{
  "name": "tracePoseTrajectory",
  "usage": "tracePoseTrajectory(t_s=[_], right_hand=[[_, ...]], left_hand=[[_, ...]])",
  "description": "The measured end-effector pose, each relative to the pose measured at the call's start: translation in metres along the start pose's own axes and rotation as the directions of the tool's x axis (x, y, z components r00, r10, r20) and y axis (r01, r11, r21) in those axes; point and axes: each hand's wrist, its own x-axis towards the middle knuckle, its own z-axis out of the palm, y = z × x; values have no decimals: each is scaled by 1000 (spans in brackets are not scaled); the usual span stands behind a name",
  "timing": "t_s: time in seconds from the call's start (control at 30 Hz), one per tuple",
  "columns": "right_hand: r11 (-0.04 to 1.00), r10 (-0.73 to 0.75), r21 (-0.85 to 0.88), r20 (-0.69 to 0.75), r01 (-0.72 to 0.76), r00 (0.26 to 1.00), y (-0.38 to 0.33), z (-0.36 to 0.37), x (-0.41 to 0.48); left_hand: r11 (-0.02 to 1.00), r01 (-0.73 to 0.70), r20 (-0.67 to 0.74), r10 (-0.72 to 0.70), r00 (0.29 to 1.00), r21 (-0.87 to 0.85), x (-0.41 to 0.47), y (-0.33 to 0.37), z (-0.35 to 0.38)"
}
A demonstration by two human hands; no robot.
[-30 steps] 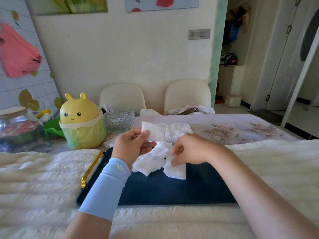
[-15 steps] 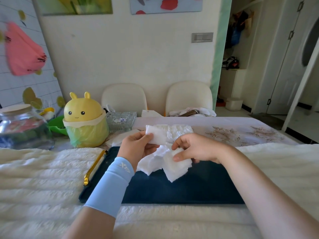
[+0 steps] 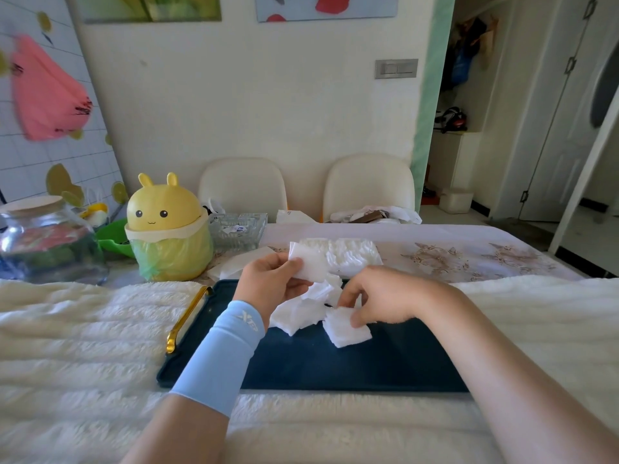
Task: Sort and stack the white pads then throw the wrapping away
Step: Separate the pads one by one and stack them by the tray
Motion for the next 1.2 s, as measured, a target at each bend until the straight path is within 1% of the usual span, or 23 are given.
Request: tracePoseTrajectory(t_s=[0.13,0.17,0.23,0.27,0.3,0.33,0.37,0.4,0.43,0.47,0.5,0.53,0.63,0.73,0.77,0.8,0.83,0.87,0.9,0.97,1.03,1.1,1.2], right_hand=[[1000,-6,28,-43,7,999,3,-3,1],[999,-10,39,-78,13,997,3,-3,1],[996,-6,81,-213,24,977,6,-3,4],[989,-1,140,-296,45,955,9,-2,7],[966,10,245,-366,86,931,11,-3,9],[909,33,392,-404,141,914,12,-5,9],[812,53,551,-400,194,915,11,-8,7],[684,51,691,-364,233,930,10,-9,7],[556,32,792,-322,251,946,7,-10,6],[458,13,853,-289,251,957,7,-10,5],[392,-6,887,-265,246,964,6,-10,4],[352,-24,905,-247,239,969,5,-10,4],[288,-48,932,-214,219,976,3,-12,3],[171,-12,958,-232,230,973,1,-17,0],[141,-9,961,-238,237,971,-1,-19,-1],[133,-19,961,-241,241,970,-2,-20,-2],[152,-35,959,-239,241,970,-5,-20,-3],[194,-40,951,-237,240,971,-8,-18,-3],[252,-25,938,-241,240,970,-10,-16,-2],[397,61,887,-280,234,958,-12,-10,1],[506,144,837,-323,210,935,-10,-7,5],[532,193,823,-346,198,918,-8,-8,7],[485,268,839,-411,246,872,-1,-16,5]], left_hand=[[1000,-6,-7,6,1000,0,0,0,0],[1000,-14,-10,14,1000,5,0,0,0],[999,-33,-32,33,999,20,0,1,0],[999,-42,-54,44,998,23,-1,1,0],[998,-52,-83,54,995,24,-1,1,1],[998,-62,-117,65,991,27,-1,1,0],[997,-72,-149,76,986,33,0,1,0],[997,-77,-174,81,981,30,0,1,-1],[997,-78,-190,78,979,10,-1,1,-1],[997,-73,-195,67,979,-24,-1,2,-1],[996,-63,-192,50,980,-63,-2,2,0],[993,-49,-183,29,983,-104,-3,2,2],[983,-6,-148,-22,989,-184,-5,3,6],[974,23,-137,-54,989,-224,-5,2,8],[970,32,-113,-61,992,-240,-6,2,9],[965,40,-73,-61,995,-259,-7,3,10],[958,49,-25,-59,998,-284,-9,4,12],[950,58,26,-53,998,-306,-11,5,14],[946,67,75,-45,996,-318,-12,6,16],[948,77,148,-32,988,-308,-13,6,18],[954,78,161,-32,986,-289,-13,6,19],[955,81,142,-42,989,-284,-14,5,18],[958,79,119,-48,992,-275,-12,7,14]])
